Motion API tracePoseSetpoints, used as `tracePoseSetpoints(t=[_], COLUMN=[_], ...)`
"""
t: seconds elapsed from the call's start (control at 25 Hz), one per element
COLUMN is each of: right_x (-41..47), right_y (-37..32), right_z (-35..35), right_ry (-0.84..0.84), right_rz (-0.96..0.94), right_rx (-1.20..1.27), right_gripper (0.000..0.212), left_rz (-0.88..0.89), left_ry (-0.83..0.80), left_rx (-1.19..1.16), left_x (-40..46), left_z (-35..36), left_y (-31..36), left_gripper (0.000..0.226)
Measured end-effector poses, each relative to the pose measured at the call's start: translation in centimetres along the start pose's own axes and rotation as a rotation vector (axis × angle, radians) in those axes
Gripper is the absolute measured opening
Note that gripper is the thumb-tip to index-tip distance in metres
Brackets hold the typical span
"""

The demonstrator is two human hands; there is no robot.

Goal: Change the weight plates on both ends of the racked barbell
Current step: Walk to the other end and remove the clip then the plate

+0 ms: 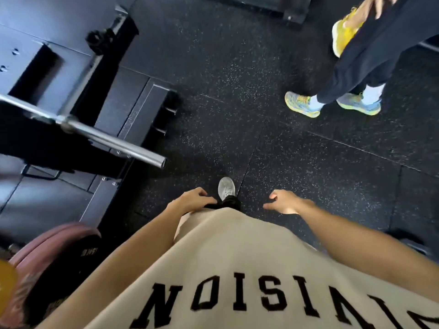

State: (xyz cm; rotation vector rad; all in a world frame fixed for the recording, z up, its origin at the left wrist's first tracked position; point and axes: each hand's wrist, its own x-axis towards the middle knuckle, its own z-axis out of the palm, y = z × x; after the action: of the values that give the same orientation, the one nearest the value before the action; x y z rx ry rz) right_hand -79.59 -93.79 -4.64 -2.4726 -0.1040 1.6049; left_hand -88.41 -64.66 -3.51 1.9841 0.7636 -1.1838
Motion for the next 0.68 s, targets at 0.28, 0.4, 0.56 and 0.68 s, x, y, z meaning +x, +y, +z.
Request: tracePoseSetpoints(t=[0.28, 0.4, 0.56, 0.68], right_x=[7.1, 10.4, 16.3, 20.7], right_y=[-8.0, -11.5, -15.6, -18.9], right_z=[-17.8, -22.5, -29.7, -37.3], right_ry=[0.183, 0.163, 0.078, 0.065], right_rz=[-0.047, -0.075, -0.069, -0.091], right_rx=[0.110, 0.094, 0.031, -0.022], right_gripper=[0.059, 0.059, 0.061, 0.063], left_rz=[0.089, 0.079, -0.012, -0.055], left_ry=[0.028, 0.035, -0.007, 0.035], left_rx=[-0.028, -0.060, -0.073, -0.103], left_x=[8.2, 11.6, 16.5, 20.0], left_z=[-15.4, -19.6, -24.6, -30.2], left_y=[9.1, 11.6, 14.4, 17.4], left_gripper=[0.061, 0.056, 0.055, 0.063])
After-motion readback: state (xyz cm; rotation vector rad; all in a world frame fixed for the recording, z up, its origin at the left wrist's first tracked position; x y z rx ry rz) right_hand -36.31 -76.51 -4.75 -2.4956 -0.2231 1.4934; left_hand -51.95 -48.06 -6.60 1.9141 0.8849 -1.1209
